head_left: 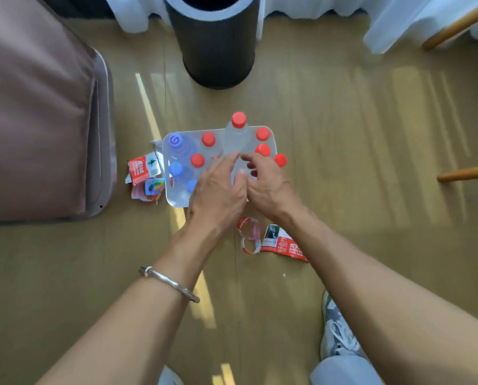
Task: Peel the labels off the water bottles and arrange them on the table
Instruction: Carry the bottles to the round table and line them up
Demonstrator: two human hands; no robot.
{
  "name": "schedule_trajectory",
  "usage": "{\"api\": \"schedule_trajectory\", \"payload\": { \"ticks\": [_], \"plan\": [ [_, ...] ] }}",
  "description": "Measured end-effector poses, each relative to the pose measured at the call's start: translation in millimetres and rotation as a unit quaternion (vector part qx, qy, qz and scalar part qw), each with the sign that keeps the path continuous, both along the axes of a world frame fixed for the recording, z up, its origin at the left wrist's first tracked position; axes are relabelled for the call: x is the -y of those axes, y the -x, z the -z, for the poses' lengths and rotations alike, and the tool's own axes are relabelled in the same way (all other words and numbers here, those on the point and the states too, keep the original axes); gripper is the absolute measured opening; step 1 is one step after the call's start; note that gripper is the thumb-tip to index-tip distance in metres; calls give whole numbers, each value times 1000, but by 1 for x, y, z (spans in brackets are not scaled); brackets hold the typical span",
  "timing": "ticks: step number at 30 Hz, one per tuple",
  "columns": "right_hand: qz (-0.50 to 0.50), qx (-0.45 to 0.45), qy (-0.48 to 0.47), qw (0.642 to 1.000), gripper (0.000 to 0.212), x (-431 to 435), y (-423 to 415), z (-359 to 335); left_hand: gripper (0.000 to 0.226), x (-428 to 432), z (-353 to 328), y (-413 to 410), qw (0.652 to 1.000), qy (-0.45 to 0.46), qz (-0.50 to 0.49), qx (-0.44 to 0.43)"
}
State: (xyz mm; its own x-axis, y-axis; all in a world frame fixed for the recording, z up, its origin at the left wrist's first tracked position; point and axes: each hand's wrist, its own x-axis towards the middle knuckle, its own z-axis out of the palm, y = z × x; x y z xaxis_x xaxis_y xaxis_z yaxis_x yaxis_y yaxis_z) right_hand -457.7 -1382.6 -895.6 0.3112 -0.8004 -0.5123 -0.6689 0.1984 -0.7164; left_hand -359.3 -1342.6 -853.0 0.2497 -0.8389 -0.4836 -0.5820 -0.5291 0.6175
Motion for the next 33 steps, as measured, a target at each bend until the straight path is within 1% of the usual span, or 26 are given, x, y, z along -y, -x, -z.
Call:
{"api": "schedule_trajectory", "payload": {
  "ticks": [4, 6, 9, 12, 16, 18, 21, 23, 26, 29, 30, 33],
  "plan": [
    [66, 7, -64, 996, 42, 13, 58, -59, 48, 26, -58, 35, 996, -74, 55, -16],
    [76, 13, -69, 995, 39, 21, 89, -83, 48, 42, -80, 54, 993, -93, 68, -12],
    [77, 2, -71, 994, 37, 38, 118, -105, 46, 64, -95, 75, 994, -95, 57, -10],
    [66, 0, -80, 995, 38, 52, 126, -106, 45, 78, -93, 77, 995, -85, 50, -2],
    [74, 4, -118, 990, 42, 52, 112, -78, 43, 88, -57, 45, 991, -116, 57, 37],
    [67, -10, -146, 987, 44, 52, 99, -59, 44, 94, -35, 22, 987, -132, 64, 61],
    [106, -25, -169, 980, 46, 55, 81, -30, 44, 110, -6, -8, 985, -137, 87, 62],
    [112, -34, -190, 975, 49, 61, 66, -16, 43, 116, 4, -25, 984, -140, 97, 53],
    [171, -41, -215, 961, 48, 68, 47, 5, 43, 126, 21, -43, 977, -134, 158, 51],
    [244, -18, -231, 942, 47, 70, 26, 29, 46, 139, 39, -60, 971, -111, 203, 68],
    [249, -13, -228, 941, 43, 69, 19, 38, 48, 142, 46, -65, 967, -104, 217, 78],
    [267, -30, -215, 939, 20, 66, 3, 65, 55, 149, 68, -76, 954, -118, 254, 113]
  ]
}}
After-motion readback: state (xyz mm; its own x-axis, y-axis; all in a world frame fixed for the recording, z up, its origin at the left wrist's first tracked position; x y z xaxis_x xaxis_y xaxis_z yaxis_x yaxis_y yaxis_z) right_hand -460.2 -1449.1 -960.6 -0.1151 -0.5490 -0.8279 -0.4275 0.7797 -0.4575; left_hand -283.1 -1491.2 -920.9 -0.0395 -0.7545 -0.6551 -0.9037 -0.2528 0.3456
